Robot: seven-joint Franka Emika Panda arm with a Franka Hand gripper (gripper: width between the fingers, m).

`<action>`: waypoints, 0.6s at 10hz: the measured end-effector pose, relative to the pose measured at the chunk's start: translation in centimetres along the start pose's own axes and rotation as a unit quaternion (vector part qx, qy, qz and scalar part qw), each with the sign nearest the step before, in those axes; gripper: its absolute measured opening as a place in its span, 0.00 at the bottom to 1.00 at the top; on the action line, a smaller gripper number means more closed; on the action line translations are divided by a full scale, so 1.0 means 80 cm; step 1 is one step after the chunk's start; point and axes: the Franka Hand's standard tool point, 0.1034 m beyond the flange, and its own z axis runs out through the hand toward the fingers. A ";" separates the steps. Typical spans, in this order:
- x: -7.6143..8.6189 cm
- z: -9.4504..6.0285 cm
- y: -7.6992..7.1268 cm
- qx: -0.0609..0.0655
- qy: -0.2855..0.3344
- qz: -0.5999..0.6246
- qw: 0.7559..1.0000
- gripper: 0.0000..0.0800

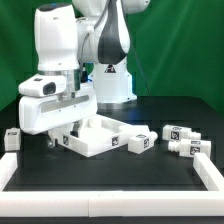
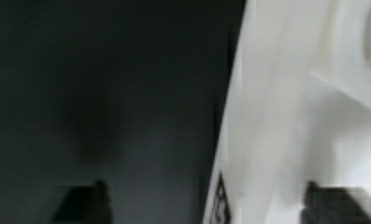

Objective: Assemble one leg

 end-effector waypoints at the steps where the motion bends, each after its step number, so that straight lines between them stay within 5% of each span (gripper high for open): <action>1: 0.000 0.000 0.000 0.000 0.000 0.000 1.000 0.47; 3: 0.000 0.000 0.000 0.000 0.000 0.000 1.000 0.13; 6: 0.000 0.000 0.000 0.000 0.000 0.001 1.000 0.06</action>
Offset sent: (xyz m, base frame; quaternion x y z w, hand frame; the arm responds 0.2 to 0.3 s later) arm 0.0000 0.0000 0.0000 0.0000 0.0000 0.0000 1.0000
